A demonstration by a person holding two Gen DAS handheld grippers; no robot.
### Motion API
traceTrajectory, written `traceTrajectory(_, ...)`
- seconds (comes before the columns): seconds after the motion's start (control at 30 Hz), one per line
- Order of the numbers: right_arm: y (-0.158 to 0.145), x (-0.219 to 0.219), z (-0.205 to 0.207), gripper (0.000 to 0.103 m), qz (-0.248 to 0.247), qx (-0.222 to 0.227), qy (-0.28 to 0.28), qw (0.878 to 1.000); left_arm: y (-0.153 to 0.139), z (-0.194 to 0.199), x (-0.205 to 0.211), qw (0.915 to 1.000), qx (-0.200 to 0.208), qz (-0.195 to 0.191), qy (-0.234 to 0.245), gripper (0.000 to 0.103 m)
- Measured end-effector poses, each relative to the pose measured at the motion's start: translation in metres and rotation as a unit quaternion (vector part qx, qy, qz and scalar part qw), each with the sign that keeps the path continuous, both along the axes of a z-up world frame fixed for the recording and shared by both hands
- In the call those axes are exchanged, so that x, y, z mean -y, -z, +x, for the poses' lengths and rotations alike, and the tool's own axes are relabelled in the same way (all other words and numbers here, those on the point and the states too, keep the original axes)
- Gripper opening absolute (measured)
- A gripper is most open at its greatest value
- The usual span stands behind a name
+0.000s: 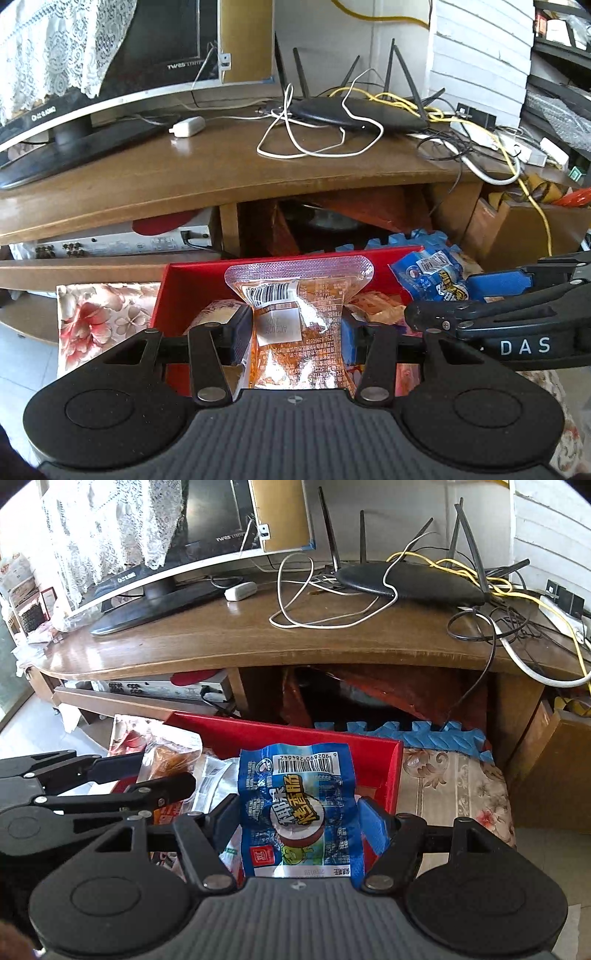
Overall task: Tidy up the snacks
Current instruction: 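Open the left gripper to drop the orange bag while the right gripper releases the blue packet into the box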
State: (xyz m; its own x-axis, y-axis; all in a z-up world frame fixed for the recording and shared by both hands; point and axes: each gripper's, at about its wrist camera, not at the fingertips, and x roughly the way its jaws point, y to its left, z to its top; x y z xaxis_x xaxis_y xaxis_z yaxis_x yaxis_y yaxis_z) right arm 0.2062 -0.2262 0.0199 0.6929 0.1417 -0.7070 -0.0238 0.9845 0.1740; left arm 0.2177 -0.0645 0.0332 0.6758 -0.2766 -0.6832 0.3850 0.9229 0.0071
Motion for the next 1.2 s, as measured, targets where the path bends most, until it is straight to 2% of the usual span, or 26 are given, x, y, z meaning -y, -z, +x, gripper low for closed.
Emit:
traceTrajectory(0.47,0.035,0.0,0.026,0.065,-0.007,-0.039,0.004,0.999,0.032,0.016,0.006,0.9991,-0.021,0.036,-0.008,0.054)
traceTrajectory(0.67,0.043,-0.001,0.029,0.065,-0.008,-0.054,-0.001,0.999,0.037,0.015,0.006,0.9985,-0.026,0.048,-0.01,0.058)
traceTrajectory(0.97,0.043,0.0,0.026,0.072,-0.008,-0.052,-0.001,0.999,0.034,0.015,-0.001,0.9979,-0.031,0.049,-0.03,0.075)
traceTrajectory(1.2,0.029,-0.003,0.013,0.076,-0.01,-0.031,0.002,0.999,0.02,0.002,-0.01,0.9978,-0.018,0.043,-0.048,0.087)
